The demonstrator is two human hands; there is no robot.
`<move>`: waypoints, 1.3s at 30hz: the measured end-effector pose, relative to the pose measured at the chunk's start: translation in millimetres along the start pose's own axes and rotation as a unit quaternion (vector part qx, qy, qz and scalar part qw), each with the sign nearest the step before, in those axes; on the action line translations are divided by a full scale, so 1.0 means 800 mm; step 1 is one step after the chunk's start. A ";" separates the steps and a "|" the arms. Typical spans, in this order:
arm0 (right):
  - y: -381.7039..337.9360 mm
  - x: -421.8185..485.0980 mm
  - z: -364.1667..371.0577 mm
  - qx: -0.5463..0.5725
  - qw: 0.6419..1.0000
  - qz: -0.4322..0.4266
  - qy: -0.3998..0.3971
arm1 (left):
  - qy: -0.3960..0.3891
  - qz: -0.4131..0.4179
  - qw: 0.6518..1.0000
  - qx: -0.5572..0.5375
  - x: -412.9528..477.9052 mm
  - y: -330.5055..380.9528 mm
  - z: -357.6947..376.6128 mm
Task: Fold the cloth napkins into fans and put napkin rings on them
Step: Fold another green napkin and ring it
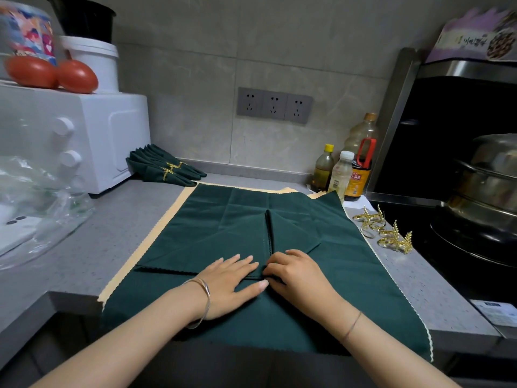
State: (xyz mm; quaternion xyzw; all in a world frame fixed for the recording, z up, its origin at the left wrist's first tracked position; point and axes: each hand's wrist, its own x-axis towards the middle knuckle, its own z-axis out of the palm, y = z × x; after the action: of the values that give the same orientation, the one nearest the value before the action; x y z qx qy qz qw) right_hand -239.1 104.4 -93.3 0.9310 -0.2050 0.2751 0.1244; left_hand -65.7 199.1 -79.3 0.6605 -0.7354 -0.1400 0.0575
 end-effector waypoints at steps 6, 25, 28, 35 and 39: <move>0.013 -0.015 -0.024 0.038 0.999 -0.001 -0.033 | 0.042 0.019 0.997 -0.062 0.005 -0.030 -0.039; 0.049 -0.068 -0.055 -0.008 0.998 -0.023 -0.055 | 0.147 0.322 0.910 0.214 0.035 -0.081 -0.053; 0.048 -0.068 -0.051 0.006 0.999 0.003 -0.050 | 0.155 0.296 0.927 0.168 0.037 -0.088 -0.050; 0.048 -0.061 -0.045 0.145 0.970 0.184 -0.063 | 0.148 0.107 0.977 -0.108 0.036 -0.078 -0.045; 0.051 -0.052 -0.041 0.197 0.943 0.264 -0.037 | 0.110 0.010 0.958 -0.264 0.053 -0.073 -0.043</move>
State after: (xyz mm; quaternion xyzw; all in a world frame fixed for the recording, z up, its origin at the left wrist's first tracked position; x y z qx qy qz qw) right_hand -304.1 92.8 -85.2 0.8590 -0.3894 0.2983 -0.1464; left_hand -5.9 147.9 -66.7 0.6259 -0.6679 -0.2552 0.3113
